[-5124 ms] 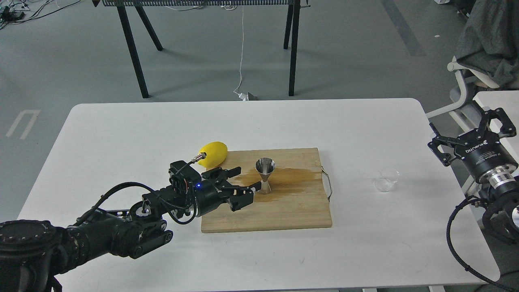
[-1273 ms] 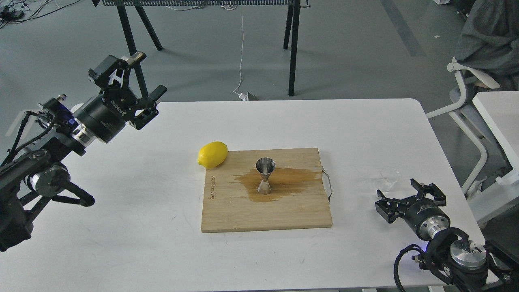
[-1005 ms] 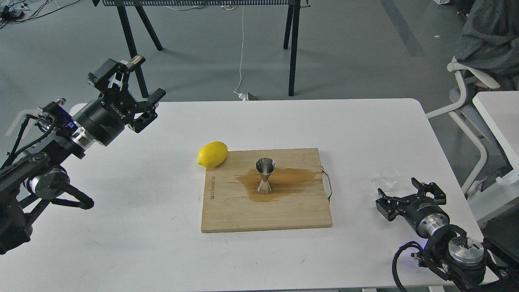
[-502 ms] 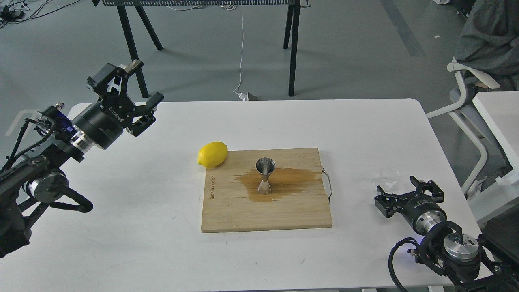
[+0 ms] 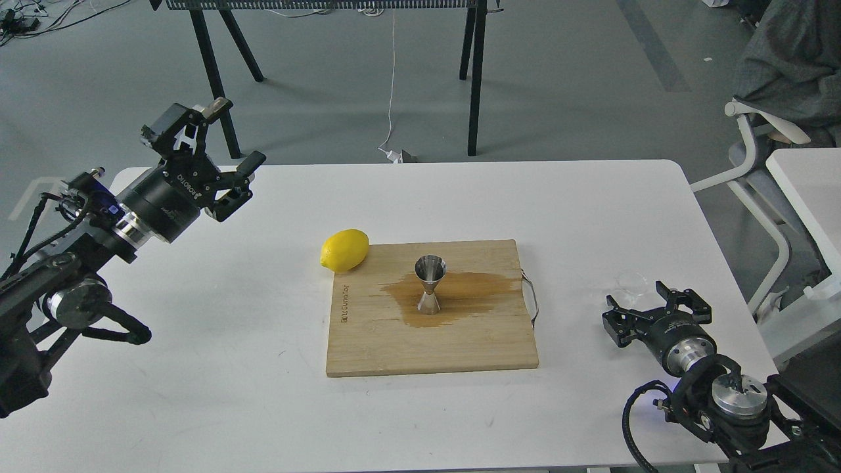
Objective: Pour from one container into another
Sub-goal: 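Lower the right gripper toward the small clear glass cup, then grasp the clear glass cup with the right gripper and lift it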
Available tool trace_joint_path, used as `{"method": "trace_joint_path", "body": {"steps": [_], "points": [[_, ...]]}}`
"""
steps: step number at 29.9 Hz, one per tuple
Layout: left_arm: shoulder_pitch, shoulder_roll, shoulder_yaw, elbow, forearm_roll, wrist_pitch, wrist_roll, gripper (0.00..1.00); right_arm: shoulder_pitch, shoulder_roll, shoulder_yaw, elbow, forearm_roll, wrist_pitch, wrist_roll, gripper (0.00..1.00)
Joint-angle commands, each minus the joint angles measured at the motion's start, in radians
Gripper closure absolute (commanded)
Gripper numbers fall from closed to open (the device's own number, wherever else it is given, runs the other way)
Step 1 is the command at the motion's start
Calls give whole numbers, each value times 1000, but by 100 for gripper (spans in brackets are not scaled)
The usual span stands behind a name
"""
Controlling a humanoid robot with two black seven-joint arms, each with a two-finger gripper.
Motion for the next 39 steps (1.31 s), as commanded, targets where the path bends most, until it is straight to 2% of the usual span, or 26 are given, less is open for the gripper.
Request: {"method": "trace_joint_path", "body": {"steps": [1,23,39], "points": [[0,-3,0,9,0,0,0,3,8,0,0,0,0,-1,1,17],[0,-3,0,12,-3,0,0,3,11,13,-4,-13,-20,2,1,34],[6,-3,-1,20,-5,0,0,3,11,19,-4,-13,-38,10,1,56]]}}
